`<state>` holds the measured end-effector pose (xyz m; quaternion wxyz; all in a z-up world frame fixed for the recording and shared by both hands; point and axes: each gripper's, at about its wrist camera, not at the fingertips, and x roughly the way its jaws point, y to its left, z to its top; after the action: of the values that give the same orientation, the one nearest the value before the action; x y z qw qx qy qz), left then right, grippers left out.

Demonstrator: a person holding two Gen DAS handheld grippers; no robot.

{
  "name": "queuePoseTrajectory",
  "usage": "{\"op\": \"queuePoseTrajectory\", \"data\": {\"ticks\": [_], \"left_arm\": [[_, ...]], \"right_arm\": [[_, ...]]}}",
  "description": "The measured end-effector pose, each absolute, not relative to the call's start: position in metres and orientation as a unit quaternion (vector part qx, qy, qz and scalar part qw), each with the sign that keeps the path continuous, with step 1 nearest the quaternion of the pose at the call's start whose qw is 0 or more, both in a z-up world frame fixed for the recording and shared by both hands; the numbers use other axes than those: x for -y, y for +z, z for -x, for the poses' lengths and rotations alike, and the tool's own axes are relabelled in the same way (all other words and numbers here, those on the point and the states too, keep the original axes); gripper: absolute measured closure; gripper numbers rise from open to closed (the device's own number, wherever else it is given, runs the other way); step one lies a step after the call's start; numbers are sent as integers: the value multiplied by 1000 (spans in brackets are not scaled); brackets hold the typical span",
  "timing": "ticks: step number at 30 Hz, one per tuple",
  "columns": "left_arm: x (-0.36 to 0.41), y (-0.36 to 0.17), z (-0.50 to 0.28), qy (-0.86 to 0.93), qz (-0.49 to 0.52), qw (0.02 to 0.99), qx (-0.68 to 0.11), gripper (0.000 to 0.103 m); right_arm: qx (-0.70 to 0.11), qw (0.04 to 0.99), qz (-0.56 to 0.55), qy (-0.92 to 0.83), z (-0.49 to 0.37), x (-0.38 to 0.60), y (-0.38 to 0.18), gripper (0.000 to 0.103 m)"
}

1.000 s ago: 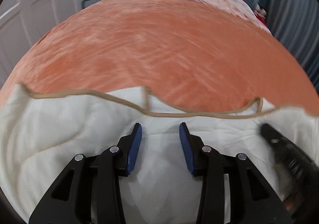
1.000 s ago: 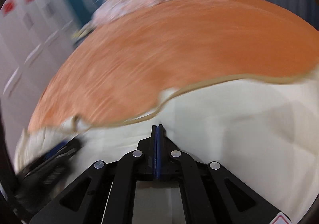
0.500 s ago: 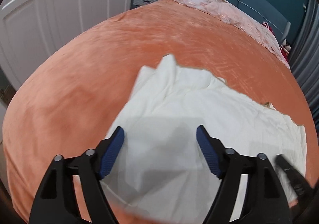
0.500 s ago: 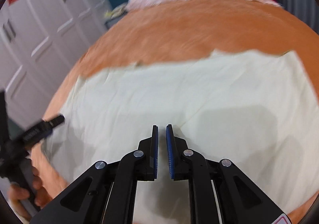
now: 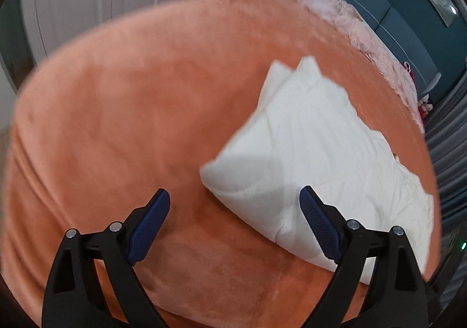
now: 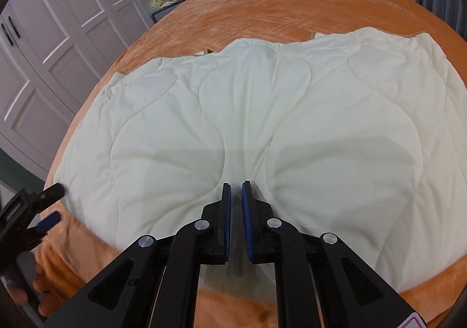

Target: Fold large clothes

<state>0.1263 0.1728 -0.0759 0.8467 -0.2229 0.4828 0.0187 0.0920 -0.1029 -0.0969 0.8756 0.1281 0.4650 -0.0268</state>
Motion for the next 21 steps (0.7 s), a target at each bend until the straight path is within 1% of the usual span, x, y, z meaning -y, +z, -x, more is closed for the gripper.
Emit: {"op": "queuePoseTrajectory", "data": {"ticks": [4,7,8,9,10,12,14,15,18,21], "left_arm": [[-172,-96,-135,-23,285,820,-496,15],[-161,-97,-146,-41,291,818,-495,16],[-157,-96,-151,-48,294,816,-496,23],[-153,-94,-153,-54,298,812,-499,33],[-150,-93,-155,-56,300,809,-502,39],[-142,-83,-156,-62,292,812,-502,60],[-138,-66,-148,-70,274,824,-491,75],[-137,-58,-147,-76,270,828,-485,80],[-137,-25,-131,-110,278,836,-460,87],[-128,9,-116,-146,266,846,-438,89]], "right_arm": [[-467,875,-123,-26,-81,99,-99,93],[-470,873,-124,-26,-80,98,-100,93],[-473,871,-128,-25,-81,99,-101,93],[-474,870,-132,-25,-83,100,-102,93],[-476,868,-137,-24,-84,102,-103,93],[-479,866,-141,-23,-83,103,-103,93],[-483,864,-139,-23,-82,102,-102,93],[-485,863,-138,-22,-82,101,-101,93],[-492,860,-136,-22,-79,96,-100,93],[-499,857,-129,-17,-76,87,-97,90]]}}
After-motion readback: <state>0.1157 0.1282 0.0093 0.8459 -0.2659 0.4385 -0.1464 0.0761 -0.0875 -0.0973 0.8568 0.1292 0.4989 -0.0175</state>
